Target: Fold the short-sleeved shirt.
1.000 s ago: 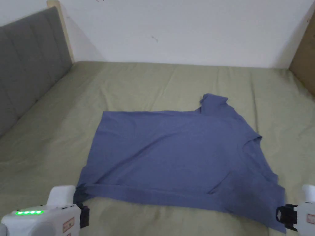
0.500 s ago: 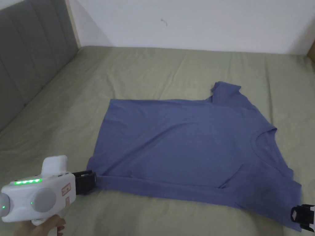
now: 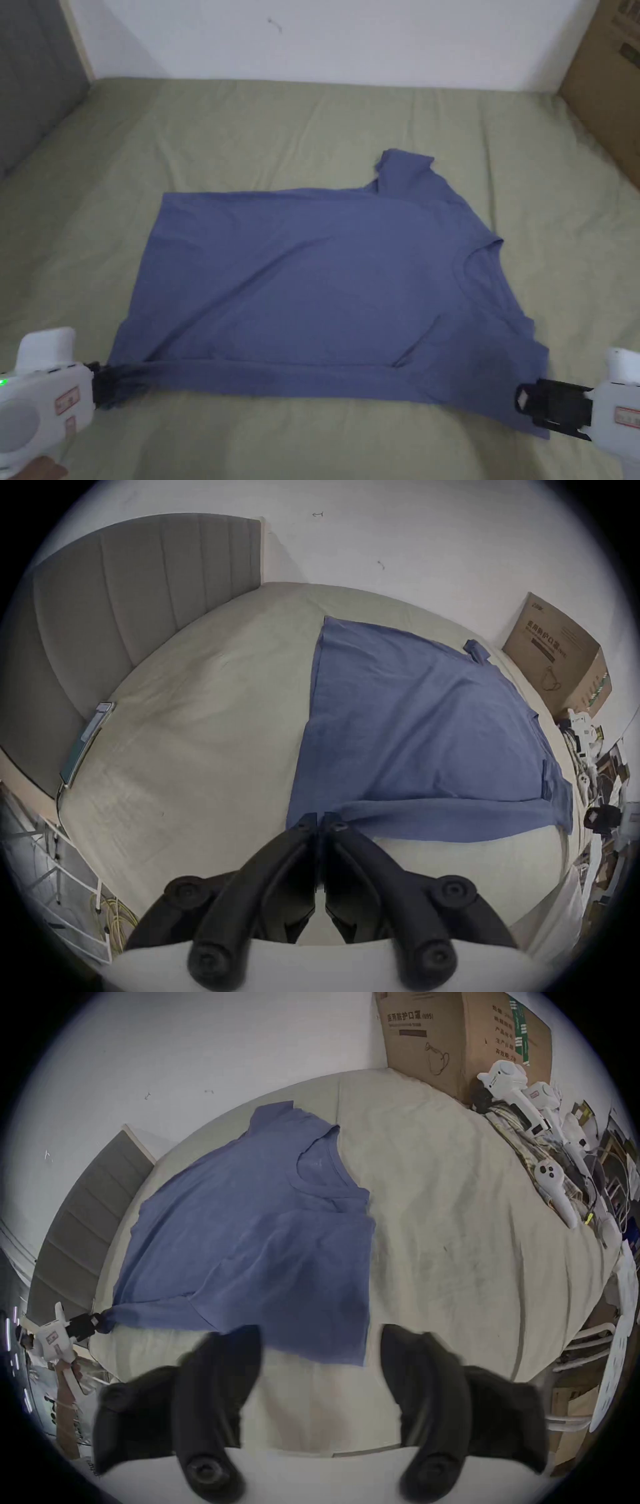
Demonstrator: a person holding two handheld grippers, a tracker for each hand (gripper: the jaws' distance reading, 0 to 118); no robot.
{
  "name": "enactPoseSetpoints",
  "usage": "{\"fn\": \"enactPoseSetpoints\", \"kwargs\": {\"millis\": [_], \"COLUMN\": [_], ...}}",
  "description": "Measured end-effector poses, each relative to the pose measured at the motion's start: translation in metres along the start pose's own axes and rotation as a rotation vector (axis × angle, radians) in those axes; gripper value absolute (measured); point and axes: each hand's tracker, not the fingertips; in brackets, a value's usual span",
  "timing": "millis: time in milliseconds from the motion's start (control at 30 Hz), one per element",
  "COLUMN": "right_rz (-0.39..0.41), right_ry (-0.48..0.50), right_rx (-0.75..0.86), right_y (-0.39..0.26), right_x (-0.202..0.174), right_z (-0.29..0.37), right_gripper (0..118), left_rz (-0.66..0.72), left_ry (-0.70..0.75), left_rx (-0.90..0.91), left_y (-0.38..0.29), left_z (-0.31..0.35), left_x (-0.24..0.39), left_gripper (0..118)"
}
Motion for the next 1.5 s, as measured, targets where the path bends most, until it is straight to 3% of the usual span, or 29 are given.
{"fn": "enactPoseSetpoints", "kwargs": {"millis": [133, 200, 233, 267, 300, 433, 767, 967, 1133, 1167, 1200, 1233, 1300, 1433, 1467, 1500], "right_rz": [0.046, 0.019, 0.016, 0.041, 0.058, 0.019, 0.007, 0.034, 0.028, 0.019, 0.008, 0.01, 0.046, 0.058, 0.052, 0.044], "right_ry": [-0.042, -0.058, -0.051, -0.044, -0.07, -0.032, 0.035, 0.012, -0.045, -0.053, -0.069, -0.089, -0.077, -0.061, -0.055, -0.035], "right_rx": [-0.023, -0.12, -0.146, -0.137, -0.13, -0.096, 0.021, 0.03, -0.078, -0.095, -0.126, -0.122, -0.108, -0.043, -0.021, 0.004], "right_y": [0.006, 0.003, 0.0, -0.005, -0.009, -0.003, 0.065, 0.132, 0.162, 0.163, 0.164, 0.164, 0.162, 0.16, 0.158, 0.155], "right_x": [0.009, 0.011, 0.011, 0.009, 0.005, 0.005, -0.005, -0.018, -0.022, -0.021, -0.022, -0.024, -0.026, -0.028, -0.029, -0.03], "right_z": [-0.028, -0.047, -0.052, -0.053, -0.054, -0.043, -0.009, -0.045, -0.11, -0.119, -0.126, -0.127, -0.124, -0.099, -0.091, -0.083], "right_gripper": [81, 77, 62, 29, 4, 4, 4, 4, 4, 4, 10, 26, 75, 75, 75, 73], "left_rz": [-0.009, -0.007, -0.006, -0.007, -0.007, 0.002, -0.037, -0.058, -0.117, -0.113, -0.088, -0.069, -0.05, -0.07, -0.078, -0.082], "left_ry": [-0.003, -0.002, -0.001, 0.002, 0.004, 0.005, 0.016, 0.02, 0.066, 0.069, 0.065, 0.063, 0.038, 0.04, 0.028, 0.011], "left_rx": [0.002, -0.003, -0.008, -0.012, -0.012, -0.019, 0.022, 0.037, -0.054, -0.063, -0.089, -0.104, -0.102, -0.072, -0.066, -0.051], "left_y": [0.003, 0.004, 0.004, 0.004, 0.004, 0.004, 0.042, 0.097, 0.12, 0.121, 0.119, 0.117, 0.113, 0.108, 0.106, 0.103], "left_z": [0.001, 0.001, 0.001, -0.001, -0.001, -0.002, 0.003, -0.027, -0.088, -0.098, -0.103, -0.107, -0.108, -0.085, -0.076, -0.065], "left_x": [0.0, 0.0, 0.0, -0.001, -0.002, -0.005, -0.003, 0.0, 0.008, 0.008, 0.01, 0.009, 0.005, 0.004, 0.002, 0.003], "left_gripper": [3, 3, 3, 3, 3, 3, 3, 3, 3, 7, 24, 51, 103, 101, 97, 81]}}
